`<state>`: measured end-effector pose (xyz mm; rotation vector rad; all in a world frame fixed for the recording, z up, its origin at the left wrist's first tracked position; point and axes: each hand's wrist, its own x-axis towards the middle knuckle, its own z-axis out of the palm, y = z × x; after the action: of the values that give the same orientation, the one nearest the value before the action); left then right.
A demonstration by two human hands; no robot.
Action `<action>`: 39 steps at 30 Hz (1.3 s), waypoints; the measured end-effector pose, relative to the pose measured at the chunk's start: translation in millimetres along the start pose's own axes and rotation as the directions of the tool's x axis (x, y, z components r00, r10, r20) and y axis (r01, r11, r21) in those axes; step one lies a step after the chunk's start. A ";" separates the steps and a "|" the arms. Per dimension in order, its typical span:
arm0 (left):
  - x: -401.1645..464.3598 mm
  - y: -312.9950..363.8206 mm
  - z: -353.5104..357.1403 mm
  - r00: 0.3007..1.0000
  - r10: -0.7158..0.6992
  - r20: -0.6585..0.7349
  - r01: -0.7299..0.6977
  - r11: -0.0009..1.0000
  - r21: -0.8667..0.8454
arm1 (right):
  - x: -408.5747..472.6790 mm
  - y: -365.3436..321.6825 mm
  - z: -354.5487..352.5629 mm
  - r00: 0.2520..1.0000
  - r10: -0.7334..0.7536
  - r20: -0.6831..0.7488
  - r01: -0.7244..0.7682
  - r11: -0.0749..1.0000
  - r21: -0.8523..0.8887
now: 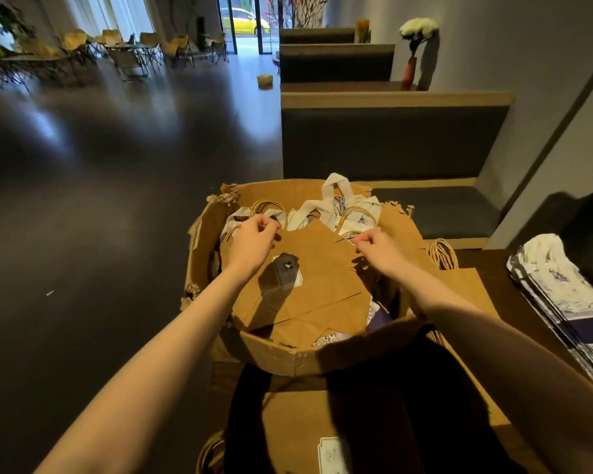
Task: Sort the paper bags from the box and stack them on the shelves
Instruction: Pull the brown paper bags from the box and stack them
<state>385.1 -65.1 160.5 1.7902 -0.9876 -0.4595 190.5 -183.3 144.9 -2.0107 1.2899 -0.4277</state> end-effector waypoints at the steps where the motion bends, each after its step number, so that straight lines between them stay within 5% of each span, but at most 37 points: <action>1: 6.4 -1.7 4.4 1.000 -0.006 0.003 0.006 1.000 -0.001 | 9.0 0.8 2.9 0.999 0.022 0.036 -0.021 1.000 -0.008; 17: 54.9 -56.0 28.6 0.986 -0.161 0.044 0.160 0.987 0.020 | 90.8 23.9 52.6 0.941 0.260 0.218 -0.213 0.953 -0.217; 23: 54.7 -56.6 26.1 0.987 -0.156 0.039 0.156 0.988 0.018 | 94.7 19.9 62.7 0.935 0.272 0.228 -0.245 0.960 -0.140; 34: 54.0 -59.5 24.1 0.987 -0.156 0.034 0.153 0.986 0.071 | 92.7 19.1 65.9 0.955 0.238 0.180 -0.145 0.897 -0.417; 39: 50.5 -55.4 23.2 0.998 -0.055 0.031 0.044 0.957 0.288 | 82.9 7.0 50.0 0.987 0.108 0.116 -0.046 0.895 -0.444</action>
<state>422.1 -109.5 107.4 2.0767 -1.0819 -0.3974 253.4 -239.8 97.3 -2.2977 1.4700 0.0545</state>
